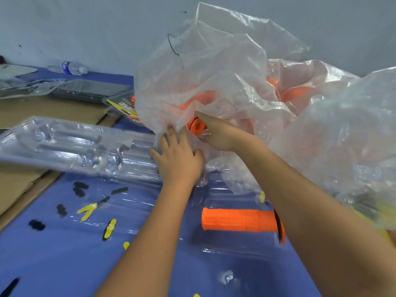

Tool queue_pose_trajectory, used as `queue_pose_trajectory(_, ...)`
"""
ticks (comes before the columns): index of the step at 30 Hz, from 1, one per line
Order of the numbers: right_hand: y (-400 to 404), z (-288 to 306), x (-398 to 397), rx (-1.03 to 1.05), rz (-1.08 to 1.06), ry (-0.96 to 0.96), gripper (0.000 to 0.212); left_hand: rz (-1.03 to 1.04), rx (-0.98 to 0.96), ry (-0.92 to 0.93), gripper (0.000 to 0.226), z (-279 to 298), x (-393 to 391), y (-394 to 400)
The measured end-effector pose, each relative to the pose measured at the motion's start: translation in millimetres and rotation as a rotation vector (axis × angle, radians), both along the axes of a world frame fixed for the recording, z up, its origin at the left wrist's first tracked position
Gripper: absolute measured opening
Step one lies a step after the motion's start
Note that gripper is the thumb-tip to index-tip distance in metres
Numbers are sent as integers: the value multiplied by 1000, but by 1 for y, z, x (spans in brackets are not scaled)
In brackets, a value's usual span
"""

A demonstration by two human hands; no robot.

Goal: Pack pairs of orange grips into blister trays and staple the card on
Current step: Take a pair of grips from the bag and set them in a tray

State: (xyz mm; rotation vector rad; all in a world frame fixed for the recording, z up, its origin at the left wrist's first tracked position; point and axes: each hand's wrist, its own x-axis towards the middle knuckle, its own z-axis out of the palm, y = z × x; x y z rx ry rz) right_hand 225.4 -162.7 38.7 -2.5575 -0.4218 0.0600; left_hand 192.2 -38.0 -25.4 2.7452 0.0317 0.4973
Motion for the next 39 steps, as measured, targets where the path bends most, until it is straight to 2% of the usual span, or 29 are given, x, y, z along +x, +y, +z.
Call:
queue_pose_trajectory(2,-1,-6,1,33,2,-25,25,12,-21,-17,75,0,-1,-1)
queue_pose_trajectory(6,-1,-15,5,-204,-2,-193,33,12,-54,-36,81,0,0,-1)
queue_pose_trajectory(11,3,-15,-5,-340,-38,-449,16,11,-121,-73,79,-1,1,2)
queue_pose_trajectory(13,0,-14,-13,-295,-19,-483,13,12,-146,-81,80,-1,1,3)
queue_pose_trajectory(18,-12,3,-52,246,-137,-387,7,-13,-256,-140,79,1,-1,3)
queue_pose_trajectory(21,-15,11,-88,527,-174,-382,21,-26,-357,-151,75,5,-5,6)
queue_pose_trajectory(23,-16,15,-114,745,-223,-385,28,-92,-598,-157,63,12,-11,11)
queue_pose_trajectory(25,-18,12,-139,953,-293,-369,20,-187,-875,-182,49,22,-19,15)
queue_pose_trajectory(26,-19,7,-150,1073,-324,-324,16,-217,-895,-200,42,27,-25,16)
queue_pose_trajectory(29,-21,-9,-178,1383,-359,-186,7,-213,-635,-236,33,33,-47,14)
queue_pose_trajectory(32,-27,-16,-193,1643,-370,-128,12,-124,-305,-319,25,27,-87,8)
queue_pose_trajectory(35,-38,-16,-204,1772,-335,-164,16,-61,-191,-379,23,23,-130,4)
queue_pose_trajectory(37,-44,-18,-211,1867,-331,-187,17,-126,-157,-277,17,27,-150,1)
queue_pose_trajectory(39,-50,-21,-216,1936,-334,-201,17,-220,-85,-53,30,27,-162,-3)
